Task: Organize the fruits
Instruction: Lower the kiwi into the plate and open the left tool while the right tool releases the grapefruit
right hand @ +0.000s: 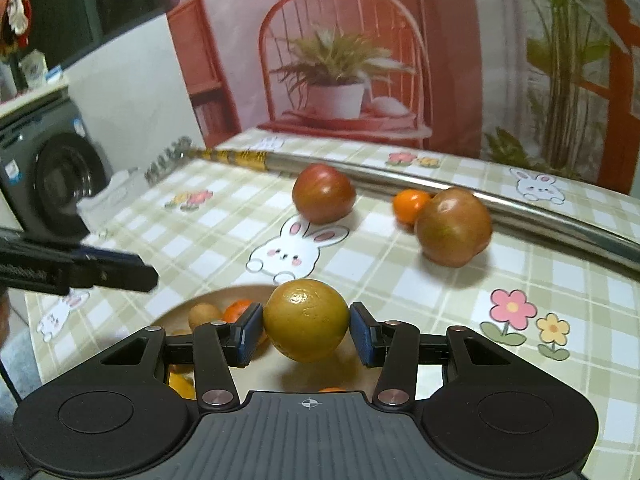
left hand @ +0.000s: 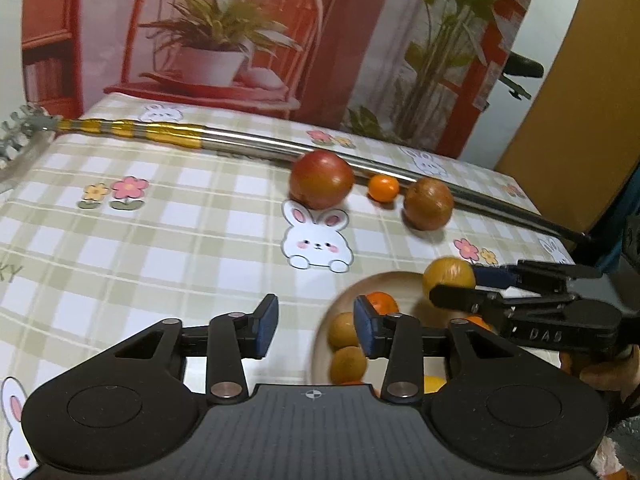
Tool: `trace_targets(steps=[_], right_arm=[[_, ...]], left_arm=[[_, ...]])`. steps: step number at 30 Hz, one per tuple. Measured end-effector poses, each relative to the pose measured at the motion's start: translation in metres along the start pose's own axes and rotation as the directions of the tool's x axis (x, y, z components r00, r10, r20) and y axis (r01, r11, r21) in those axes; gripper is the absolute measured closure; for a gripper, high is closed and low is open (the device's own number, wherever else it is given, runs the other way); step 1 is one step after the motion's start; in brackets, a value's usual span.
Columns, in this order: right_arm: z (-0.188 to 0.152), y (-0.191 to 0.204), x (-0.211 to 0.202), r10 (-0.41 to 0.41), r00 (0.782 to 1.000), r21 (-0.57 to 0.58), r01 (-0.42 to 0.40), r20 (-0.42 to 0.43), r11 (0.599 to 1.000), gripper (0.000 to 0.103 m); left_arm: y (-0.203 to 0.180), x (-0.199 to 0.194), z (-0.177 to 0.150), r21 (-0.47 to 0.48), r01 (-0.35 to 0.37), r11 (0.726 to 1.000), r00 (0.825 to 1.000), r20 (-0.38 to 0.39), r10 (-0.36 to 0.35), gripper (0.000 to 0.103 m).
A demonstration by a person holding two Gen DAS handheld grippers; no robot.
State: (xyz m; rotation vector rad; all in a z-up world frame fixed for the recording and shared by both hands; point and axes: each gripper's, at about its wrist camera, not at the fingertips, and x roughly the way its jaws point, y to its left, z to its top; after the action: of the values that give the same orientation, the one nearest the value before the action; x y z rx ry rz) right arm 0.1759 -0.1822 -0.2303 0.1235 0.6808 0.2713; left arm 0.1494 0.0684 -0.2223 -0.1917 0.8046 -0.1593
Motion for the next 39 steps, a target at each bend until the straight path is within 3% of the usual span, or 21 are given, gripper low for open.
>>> trace_targets(steps=[13,22,30,39], right_arm=[[-0.001,0.013,0.02,-0.039,0.997,-0.014,0.038,-0.062,0.999,0.059],[0.0,0.011,0.022,-0.04,0.998,0.01,0.04,-0.05,0.999,0.059],[0.001,0.013,0.007,-0.048,0.999,-0.006,0.048,0.011,0.999,0.059],[-0.011,-0.012,-0.041,-0.126,0.985,0.126,0.11,0.122,0.986,0.059]], left_arm=[[0.009,-0.011,-0.005,-0.004,-0.009,1.0,0.999,0.031,0.009,0.05],[0.01,-0.009,-0.008,-0.002,-0.007,1.0,1.0,0.023,0.007,0.05],[0.006,-0.009,-0.008,0.007,-0.005,1.0,1.0,0.02,0.004,0.05],[0.004,-0.009,-0.004,0.006,-0.002,1.0,1.0,0.014,0.002,0.05]])
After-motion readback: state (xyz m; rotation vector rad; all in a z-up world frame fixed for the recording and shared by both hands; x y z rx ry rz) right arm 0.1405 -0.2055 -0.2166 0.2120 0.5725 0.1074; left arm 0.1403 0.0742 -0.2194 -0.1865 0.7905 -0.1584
